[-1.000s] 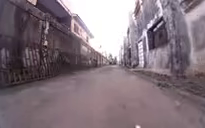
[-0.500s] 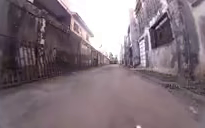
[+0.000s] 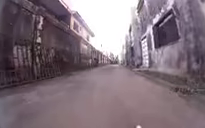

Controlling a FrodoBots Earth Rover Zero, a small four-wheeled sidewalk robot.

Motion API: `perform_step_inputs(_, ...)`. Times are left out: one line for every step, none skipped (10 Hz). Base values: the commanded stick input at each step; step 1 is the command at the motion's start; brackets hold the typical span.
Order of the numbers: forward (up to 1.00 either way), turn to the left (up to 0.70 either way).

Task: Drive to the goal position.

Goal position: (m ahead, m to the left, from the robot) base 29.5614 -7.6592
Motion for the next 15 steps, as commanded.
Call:
perform_step_inputs(0.40,0.00)
perform_step_inputs(0.40,0.00)
perform_step_inputs(0.40,0.00)
perform_step_inputs(0.40,0.00)
perform_step_inputs(0.40,0.00)
perform_step_inputs(0.40,0.00)
perform_step_inputs(0.40,0.00)
perform_step_inputs(0.40,0.00)
perform_step_inputs(0.42,0.00)
perform_step_inputs(0.46,0.00)
perform_step_inputs(0.47,0.00)
perform_step_inputs(0.48,0.00)
perform_step_inputs(0.48,0.00)
perform_step_inputs(0.48,0.00)
perform_step_inputs(0.48,0.00)
